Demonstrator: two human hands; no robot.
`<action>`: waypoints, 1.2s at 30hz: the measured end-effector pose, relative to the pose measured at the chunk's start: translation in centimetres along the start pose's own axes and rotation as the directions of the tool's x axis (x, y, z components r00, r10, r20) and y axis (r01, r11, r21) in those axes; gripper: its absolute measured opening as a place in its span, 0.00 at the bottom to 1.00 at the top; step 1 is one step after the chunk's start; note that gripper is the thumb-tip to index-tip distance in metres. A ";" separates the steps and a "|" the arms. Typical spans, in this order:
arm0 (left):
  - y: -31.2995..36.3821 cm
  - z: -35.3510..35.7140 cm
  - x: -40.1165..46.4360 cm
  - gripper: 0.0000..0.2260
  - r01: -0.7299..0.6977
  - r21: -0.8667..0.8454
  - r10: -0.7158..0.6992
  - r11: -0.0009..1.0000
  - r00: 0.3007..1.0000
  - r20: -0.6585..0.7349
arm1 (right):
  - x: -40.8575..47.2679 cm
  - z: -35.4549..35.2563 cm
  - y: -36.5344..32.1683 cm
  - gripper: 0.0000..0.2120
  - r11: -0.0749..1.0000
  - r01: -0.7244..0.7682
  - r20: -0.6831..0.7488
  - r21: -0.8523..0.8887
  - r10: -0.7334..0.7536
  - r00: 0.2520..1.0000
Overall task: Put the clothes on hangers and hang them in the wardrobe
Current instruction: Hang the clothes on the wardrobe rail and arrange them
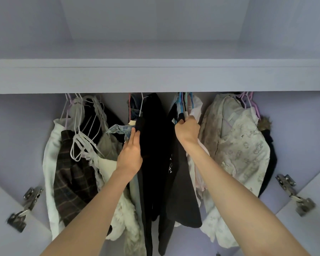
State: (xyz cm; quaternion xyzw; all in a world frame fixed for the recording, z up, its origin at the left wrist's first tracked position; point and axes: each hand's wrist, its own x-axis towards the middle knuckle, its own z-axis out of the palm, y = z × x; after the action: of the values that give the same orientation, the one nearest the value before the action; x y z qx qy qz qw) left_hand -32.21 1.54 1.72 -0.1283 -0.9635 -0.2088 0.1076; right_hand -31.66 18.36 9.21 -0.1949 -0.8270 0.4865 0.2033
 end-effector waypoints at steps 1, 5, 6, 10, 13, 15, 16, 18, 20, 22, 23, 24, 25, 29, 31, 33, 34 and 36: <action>0.1 0.0 0.0 0.36 0.003 0.012 -0.003 1.000 1.000 0.008 | 0.1 -0.1 0.1 0.14 1.000 0.001 0.008 0.000 -0.001 1.000; 0.5 -0.2 0.3 0.34 0.013 0.047 -0.015 0.999 0.999 0.040 | -0.2 -0.7 1.0 0.20 0.994 0.077 0.093 -0.082 -0.069 0.993; 0.5 -0.2 0.2 0.33 0.009 0.035 -0.011 0.999 0.999 0.049 | -0.6 -0.7 1.6 0.22 0.972 0.147 0.087 -0.185 -0.133 0.987; 0.2 0.3 -1.8 0.30 -0.021 0.012 0.020 1.000 0.999 0.030 | -1.5 -1.0 4.2 0.29 0.717 0.461 0.168 -0.522 -0.444 0.880; -0.2 0.6 -5.1 0.30 -0.064 0.065 0.065 0.996 0.998 -0.012 | -2.9 -1.5 4.7 0.30 0.482 0.564 0.316 -0.671 -0.502 0.805; -0.5 0.8 -7.5 0.29 -0.038 0.112 0.041 0.993 0.999 -0.026 | -4.6 -1.1 4.7 0.29 0.384 0.654 0.417 -0.652 -0.539 0.732; -0.8 0.7 -8.8 0.29 -0.006 0.134 0.010 0.991 0.999 -0.032 | -5.5 -0.7 4.9 0.29 0.355 0.695 0.457 -0.625 -0.556 0.694; -1.5 0.6 -11.2 0.28 0.067 0.178 -0.057 0.982 0.996 -0.064 | -6.8 0.3 5.6 0.29 0.321 0.768 0.514 -0.553 -0.594 0.619; -2.0 0.0 -13.7 0.28 0.153 0.215 -0.129 0.965 0.984 -0.123 | -8.5 1.1 6.6 0.30 0.308 0.845 0.575 -0.437 -0.627 0.526; -2.3 -0.7 -16.6 0.26 0.244 0.238 -0.198 0.940 0.959 -0.202 | -10.5 1.5 7.4 0.30 0.285 0.910 0.621 -0.301 -0.666 0.413; -2.2 -1.0 -18.3 0.25 0.285 0.250 -0.232 0.925 0.947 -0.222 | -11.7 1.8 8.0 0.30 0.277 0.933 0.643 -0.230 -0.676 0.359; -2.2 -0.9 -20.2 0.25 0.324 0.251 -0.268 0.912 0.935 -0.231 | -13.0 2.2 8.6 0.30 0.269 0.949 0.668 -0.166 -0.677 0.309; -2.2 -0.6 -22.4 0.25 0.363 0.254 -0.303 0.897 0.921 -0.246 | -14.4 2.5 9.3 0.30 0.267 0.958 0.694 -0.105 -0.670 0.263; -1.1 1.2 -33.2 0.27 0.636 0.191 -0.582 0.748 0.766 -0.274 | -20.5 4.1 11.0 0.30 0.260 0.963 0.825 0.073 -0.558 0.088; -0.5 0.5 -38.6 0.27 0.751 0.174 -0.696 0.637 0.657 -0.289 | -24.3 4.9 10.6 0.37 0.220 0.957 0.847 0.189 -0.529 -0.045; 0.1 -1.1 -43.8 0.25 0.827 0.158 -0.761 0.539 0.559 -0.330 | -28.5 5.4 9.8 0.39 0.209 0.918 0.838 0.336 -0.511 -0.191; 0.5 -2.1 -46.3 0.24 0.862 0.155 -0.786 0.482 0.504 -0.357 | -30.7 5.5 9.2 0.39 0.205 0.893 0.809 0.400 -0.538 -0.239; 1.5 -3.9 -51.3 0.25 0.928 0.128 -0.819 0.351 0.370 -0.438 | -35.6 5.2 7.9 0.41 0.185 0.843 0.768 0.505 -0.542 -0.341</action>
State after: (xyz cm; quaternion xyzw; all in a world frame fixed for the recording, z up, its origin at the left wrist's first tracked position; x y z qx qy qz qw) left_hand 17.27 -9.21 -7.65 0.4680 -0.8691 -0.0730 0.1422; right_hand -3.44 -0.39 -5.29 0.6363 -0.7585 0.1307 -0.0514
